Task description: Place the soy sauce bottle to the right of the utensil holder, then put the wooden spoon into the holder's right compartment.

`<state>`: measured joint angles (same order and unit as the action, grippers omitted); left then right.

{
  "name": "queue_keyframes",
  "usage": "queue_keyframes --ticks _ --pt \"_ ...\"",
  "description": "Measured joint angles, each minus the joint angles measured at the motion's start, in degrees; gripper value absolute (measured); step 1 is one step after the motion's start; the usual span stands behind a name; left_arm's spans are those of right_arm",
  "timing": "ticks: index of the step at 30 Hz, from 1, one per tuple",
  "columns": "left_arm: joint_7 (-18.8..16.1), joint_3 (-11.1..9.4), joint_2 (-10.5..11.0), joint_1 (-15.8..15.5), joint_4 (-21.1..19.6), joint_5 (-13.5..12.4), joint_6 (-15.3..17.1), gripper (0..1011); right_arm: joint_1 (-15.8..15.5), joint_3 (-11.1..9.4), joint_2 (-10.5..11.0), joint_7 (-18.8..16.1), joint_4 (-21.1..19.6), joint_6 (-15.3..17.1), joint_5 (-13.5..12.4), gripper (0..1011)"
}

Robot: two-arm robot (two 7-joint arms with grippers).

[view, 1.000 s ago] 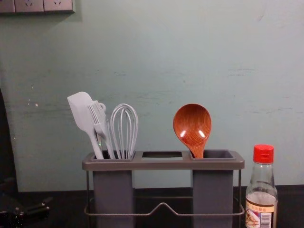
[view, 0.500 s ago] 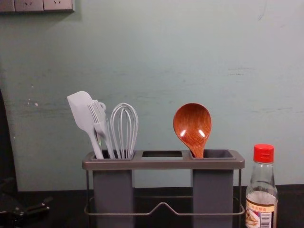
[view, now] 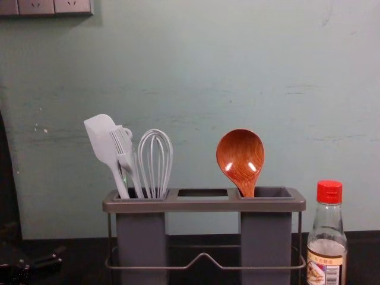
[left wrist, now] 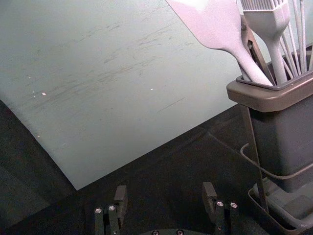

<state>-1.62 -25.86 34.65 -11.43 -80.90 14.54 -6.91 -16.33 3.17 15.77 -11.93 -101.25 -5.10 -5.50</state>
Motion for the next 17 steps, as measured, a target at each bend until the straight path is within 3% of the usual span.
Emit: queue_keyframes --ticks 17 --pt "0.00 0.00 0.00 0.00 0.00 0.00 0.00 1005 -0.04 0.00 0.00 0.01 -0.05 -0.07 0.03 1004"
